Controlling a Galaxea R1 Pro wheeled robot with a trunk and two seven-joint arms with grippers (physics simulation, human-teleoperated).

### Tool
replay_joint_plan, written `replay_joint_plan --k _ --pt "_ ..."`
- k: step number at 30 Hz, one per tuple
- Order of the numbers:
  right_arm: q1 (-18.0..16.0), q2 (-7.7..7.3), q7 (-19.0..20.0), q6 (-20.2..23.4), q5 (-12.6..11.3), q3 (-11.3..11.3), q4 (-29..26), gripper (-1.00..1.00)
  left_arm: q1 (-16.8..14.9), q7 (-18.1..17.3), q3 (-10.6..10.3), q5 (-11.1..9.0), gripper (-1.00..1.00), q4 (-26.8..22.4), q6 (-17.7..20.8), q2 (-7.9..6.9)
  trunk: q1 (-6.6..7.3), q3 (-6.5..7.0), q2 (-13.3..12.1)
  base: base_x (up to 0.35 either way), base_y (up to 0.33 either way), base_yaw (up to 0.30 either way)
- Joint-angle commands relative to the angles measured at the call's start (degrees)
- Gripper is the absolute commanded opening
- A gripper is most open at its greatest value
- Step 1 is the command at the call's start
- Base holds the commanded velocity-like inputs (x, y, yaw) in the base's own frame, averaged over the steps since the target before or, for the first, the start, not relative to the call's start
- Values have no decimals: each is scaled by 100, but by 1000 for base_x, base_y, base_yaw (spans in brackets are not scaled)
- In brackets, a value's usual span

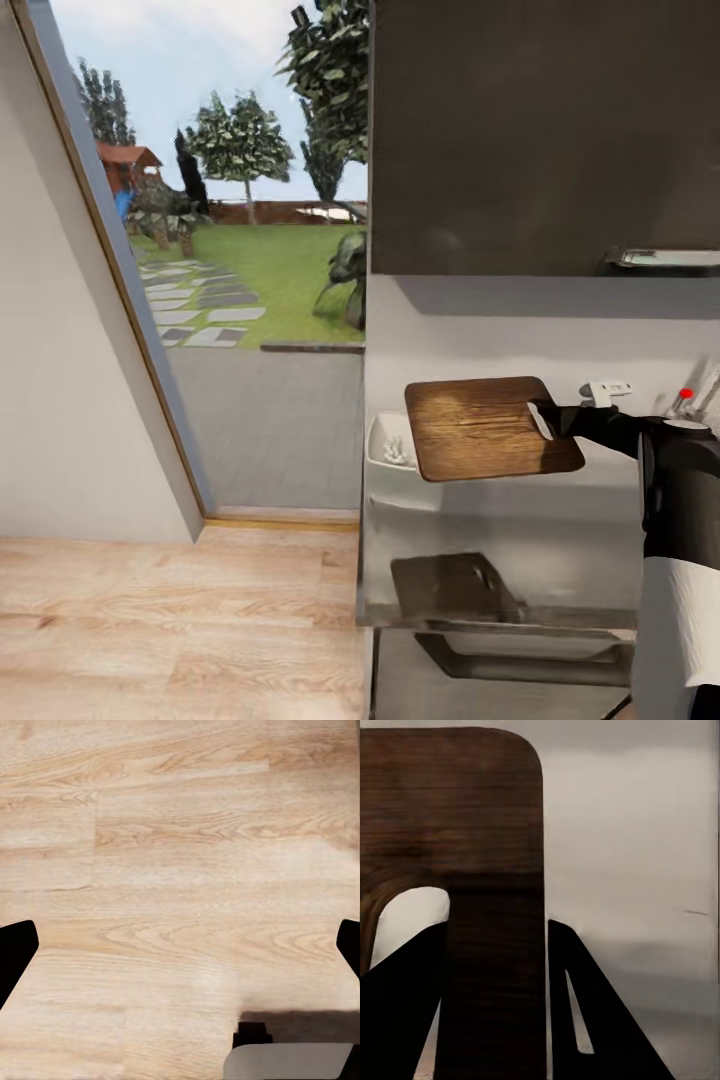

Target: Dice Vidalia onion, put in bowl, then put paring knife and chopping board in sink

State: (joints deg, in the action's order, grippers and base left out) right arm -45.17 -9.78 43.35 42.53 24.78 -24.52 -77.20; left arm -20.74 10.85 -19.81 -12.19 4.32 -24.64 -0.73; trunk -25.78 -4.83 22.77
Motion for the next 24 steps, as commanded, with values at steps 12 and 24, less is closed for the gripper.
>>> replay_joint_plan --k 12,24 --pt "-9 -4 60 18 45 -2 -6 -100 -9 4 -51 -43 100 17 -27 -6 0 -13 15 -171 -236 0" --pt "-9 -6 51 9 53 0 -6 -100 -9 4 -50 -44 100 18 -32 -6 0 -13 15 -5 -316 0"
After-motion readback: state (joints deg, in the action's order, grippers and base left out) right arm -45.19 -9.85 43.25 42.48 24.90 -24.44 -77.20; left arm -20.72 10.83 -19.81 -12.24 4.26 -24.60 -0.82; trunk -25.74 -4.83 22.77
